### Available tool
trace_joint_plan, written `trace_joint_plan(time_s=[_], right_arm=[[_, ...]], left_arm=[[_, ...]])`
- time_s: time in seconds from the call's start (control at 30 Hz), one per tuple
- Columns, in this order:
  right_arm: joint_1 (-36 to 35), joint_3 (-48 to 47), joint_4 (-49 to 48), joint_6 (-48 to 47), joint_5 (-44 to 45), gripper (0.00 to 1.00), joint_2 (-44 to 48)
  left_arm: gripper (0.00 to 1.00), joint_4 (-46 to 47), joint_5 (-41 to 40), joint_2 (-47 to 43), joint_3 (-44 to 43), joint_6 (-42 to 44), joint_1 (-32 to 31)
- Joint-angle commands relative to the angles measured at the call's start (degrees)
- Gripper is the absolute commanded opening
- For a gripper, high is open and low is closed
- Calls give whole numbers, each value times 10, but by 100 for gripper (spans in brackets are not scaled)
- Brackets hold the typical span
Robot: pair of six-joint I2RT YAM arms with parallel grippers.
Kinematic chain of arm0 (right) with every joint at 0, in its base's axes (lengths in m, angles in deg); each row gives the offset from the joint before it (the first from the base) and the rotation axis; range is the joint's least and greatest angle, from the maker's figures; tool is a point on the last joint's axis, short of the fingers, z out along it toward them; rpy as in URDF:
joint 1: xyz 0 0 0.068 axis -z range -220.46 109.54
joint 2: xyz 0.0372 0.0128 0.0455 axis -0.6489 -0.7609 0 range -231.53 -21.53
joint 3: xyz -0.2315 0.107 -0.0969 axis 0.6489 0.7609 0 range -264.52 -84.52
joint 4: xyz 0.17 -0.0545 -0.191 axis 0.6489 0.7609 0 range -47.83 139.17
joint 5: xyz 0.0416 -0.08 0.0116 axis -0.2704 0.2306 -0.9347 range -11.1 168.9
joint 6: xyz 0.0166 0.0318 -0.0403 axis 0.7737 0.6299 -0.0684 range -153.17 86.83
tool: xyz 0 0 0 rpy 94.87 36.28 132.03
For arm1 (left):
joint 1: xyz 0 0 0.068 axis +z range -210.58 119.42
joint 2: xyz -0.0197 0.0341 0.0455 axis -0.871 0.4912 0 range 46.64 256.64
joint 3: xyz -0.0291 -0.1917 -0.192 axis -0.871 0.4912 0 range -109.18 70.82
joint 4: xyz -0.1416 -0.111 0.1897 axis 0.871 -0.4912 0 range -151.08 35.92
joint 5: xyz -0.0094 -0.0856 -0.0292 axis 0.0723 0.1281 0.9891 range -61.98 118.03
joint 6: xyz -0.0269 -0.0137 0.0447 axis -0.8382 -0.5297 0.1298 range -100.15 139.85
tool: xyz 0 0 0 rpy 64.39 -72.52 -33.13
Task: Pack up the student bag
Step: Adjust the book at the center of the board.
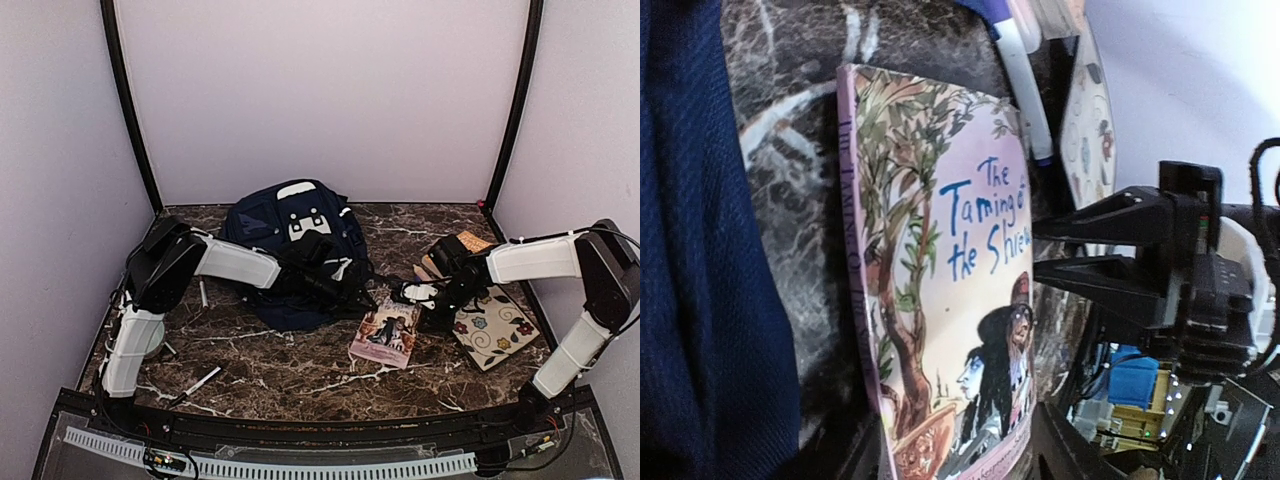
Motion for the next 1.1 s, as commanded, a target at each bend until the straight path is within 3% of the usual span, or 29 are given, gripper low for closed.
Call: trace_joint_plan(time_s=[0.0,0.17,0.2,0.33,0.5,0.6,0.8,1.07], right_arm=[[-22,31,-27,19,-19,22,-64],[-22,31,-31,28,-18,21,-65],[-22,31,-32,28,-17,21,-65],[-22,32,-34,32,-17,21,-64],[-21,30,-31,37,-15,22,-64],[-20,10,7,39,-6,26,-51],[9,-57,99,24,-68,38,10],[73,-178,130,64,-139,61,-79]], left_arm=[[51,231,86,15,57,-61,-18],[56,406,119,12,88,-144,-18],[58,396,113,13,89,-151,-17],[59,285,61,-8,87,-119,-13],[59,41,-57,-57,68,-10,-12],[59,-35,-89,-78,76,33,-12],[59,-33,-109,-146,151,58,-12],[60,-89,-164,-163,168,44,-11]])
